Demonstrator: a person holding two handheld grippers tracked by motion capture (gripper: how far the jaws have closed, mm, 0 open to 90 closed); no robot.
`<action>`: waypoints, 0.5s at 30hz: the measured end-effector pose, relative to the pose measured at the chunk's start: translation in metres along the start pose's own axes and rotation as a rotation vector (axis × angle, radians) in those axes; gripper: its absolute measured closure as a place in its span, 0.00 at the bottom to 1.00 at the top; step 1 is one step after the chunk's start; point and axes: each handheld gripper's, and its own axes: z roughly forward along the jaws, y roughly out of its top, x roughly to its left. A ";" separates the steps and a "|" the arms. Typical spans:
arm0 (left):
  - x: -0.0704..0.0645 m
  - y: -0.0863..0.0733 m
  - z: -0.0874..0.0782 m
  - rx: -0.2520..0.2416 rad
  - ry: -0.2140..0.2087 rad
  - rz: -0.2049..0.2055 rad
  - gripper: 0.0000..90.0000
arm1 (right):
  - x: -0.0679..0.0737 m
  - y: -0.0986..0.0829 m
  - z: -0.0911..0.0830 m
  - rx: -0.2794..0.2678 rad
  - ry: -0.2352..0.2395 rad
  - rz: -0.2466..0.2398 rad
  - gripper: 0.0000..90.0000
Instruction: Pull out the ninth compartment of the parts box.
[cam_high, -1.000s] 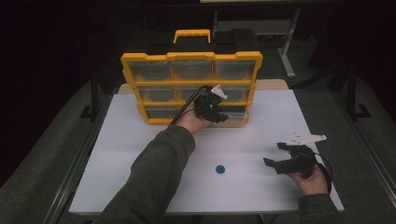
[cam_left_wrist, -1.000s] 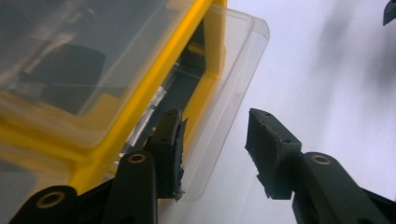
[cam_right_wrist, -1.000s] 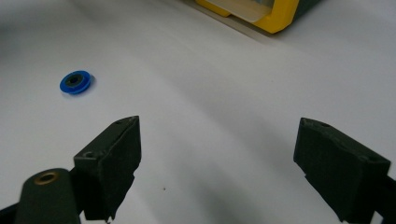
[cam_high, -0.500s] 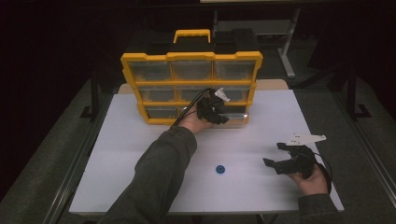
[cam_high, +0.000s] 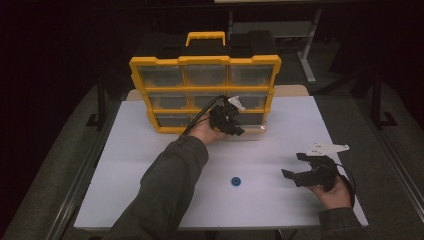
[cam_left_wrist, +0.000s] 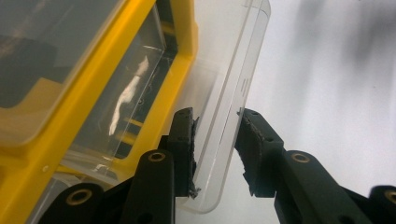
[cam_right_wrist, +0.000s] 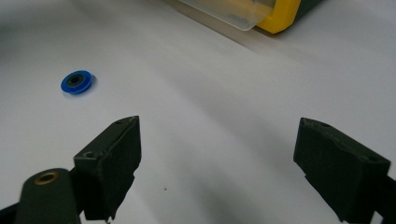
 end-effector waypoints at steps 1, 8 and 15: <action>-0.001 0.000 -0.001 0.006 -0.003 0.003 0.75 | 0.000 0.000 0.000 0.001 0.000 -0.001 0.16; -0.003 -0.002 -0.003 -0.002 -0.027 0.015 0.76 | 0.000 0.000 0.000 0.002 0.002 0.003 0.16; -0.007 -0.007 -0.006 -0.009 -0.043 0.017 0.76 | 0.001 0.000 0.000 0.006 0.001 0.009 0.16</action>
